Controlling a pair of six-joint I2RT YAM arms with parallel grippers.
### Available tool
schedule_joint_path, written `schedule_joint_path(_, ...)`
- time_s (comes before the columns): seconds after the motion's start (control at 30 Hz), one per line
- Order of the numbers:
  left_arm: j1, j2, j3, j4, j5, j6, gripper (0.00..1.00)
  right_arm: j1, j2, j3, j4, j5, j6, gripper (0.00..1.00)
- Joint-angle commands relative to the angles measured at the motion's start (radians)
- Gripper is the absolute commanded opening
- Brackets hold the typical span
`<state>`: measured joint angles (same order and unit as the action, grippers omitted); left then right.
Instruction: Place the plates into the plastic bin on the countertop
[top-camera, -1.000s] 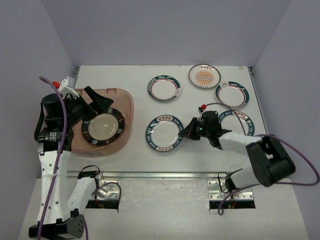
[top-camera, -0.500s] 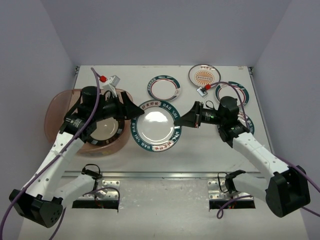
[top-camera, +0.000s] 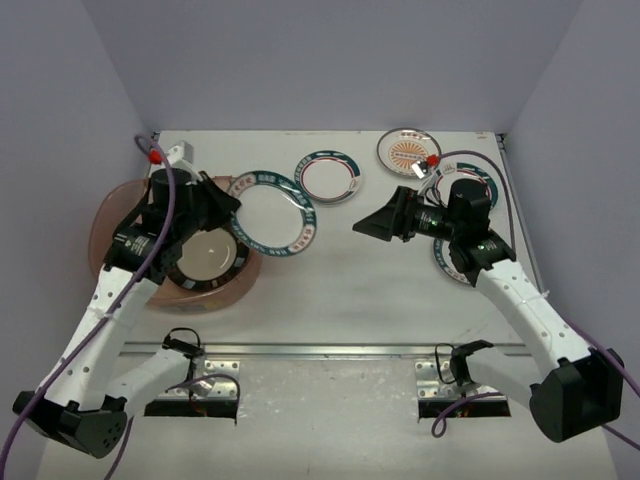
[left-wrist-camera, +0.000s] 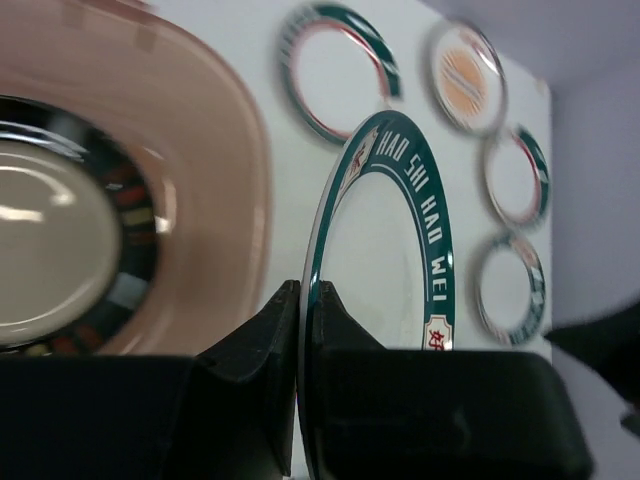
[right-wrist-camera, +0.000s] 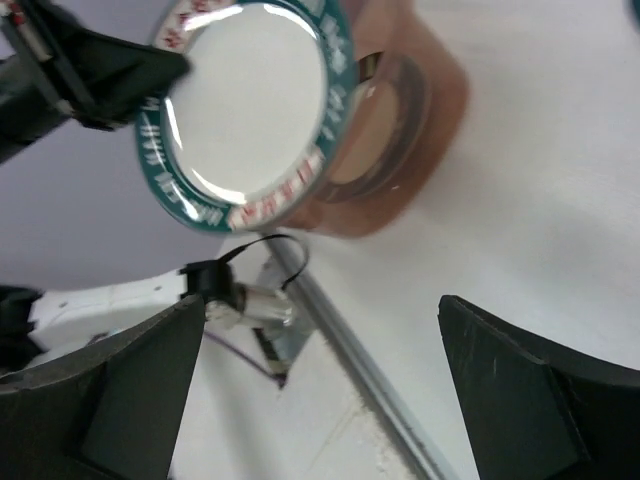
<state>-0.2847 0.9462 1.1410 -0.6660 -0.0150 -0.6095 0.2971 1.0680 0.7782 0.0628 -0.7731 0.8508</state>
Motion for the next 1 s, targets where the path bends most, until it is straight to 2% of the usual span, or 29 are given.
schedule_joint_path(0.0, 0.173, -0.105, 0.079, -0.125, -0.438, -0.121, 0.00, -0.030, -0.077, 0.038, -0.276, 0.184, -0.248, 0.99)
schedule_joint_path(0.13, 0.333, -0.052, 0.017, -0.083, -0.352, -0.103, 0.00, -0.052, -0.072, 0.072, -0.354, 0.158, -0.315, 0.99)
schedule_joint_path(0.33, 0.476, -0.058, -0.085, -0.027, -0.360, -0.130, 0.00, -0.080, -0.045, 0.124, -0.411, 0.144, -0.356, 0.99)
schedule_joint_path(0.43, 0.552, -0.025, -0.169, 0.060, -0.247, -0.089, 0.00, -0.081, -0.025, 0.145, -0.419, 0.112, -0.372, 0.99)
schedule_joint_path(0.57, 0.567, -0.003, -0.284, 0.145, -0.175, -0.090, 0.00, -0.081, 0.009, 0.163, -0.413, 0.113, -0.358, 0.99)
schedule_joint_path(0.63, 0.569, -0.002, -0.344, 0.175, -0.158, -0.083, 0.09, -0.081, 0.023, 0.159, -0.390, 0.109, -0.348, 0.99)
schedule_joint_path(0.73, 0.569, 0.032, -0.389, 0.236, -0.128, -0.047, 0.37, -0.083, 0.080, 0.141, -0.337, 0.080, -0.309, 0.99)
schedule_joint_path(0.77, 0.570, 0.042, -0.391, 0.231, -0.129, -0.035, 0.62, -0.084, 0.099, 0.144, -0.333, 0.091, -0.303, 0.99)
schedule_joint_path(0.8, 0.570, 0.054, -0.391, 0.219, -0.131, -0.031, 0.78, -0.085, 0.137, 0.144, -0.330, 0.096, -0.285, 0.99)
schedule_joint_path(0.87, 0.570, 0.056, -0.392, 0.197, -0.158, -0.014, 0.99, -0.085, 0.185, 0.142, -0.297, 0.135, -0.253, 0.99)
schedule_joint_path(0.97, 0.568, 0.070, -0.378, 0.155, -0.195, 0.019, 1.00, -0.085, 0.304, 0.174, -0.279, 0.239, -0.178, 0.99)
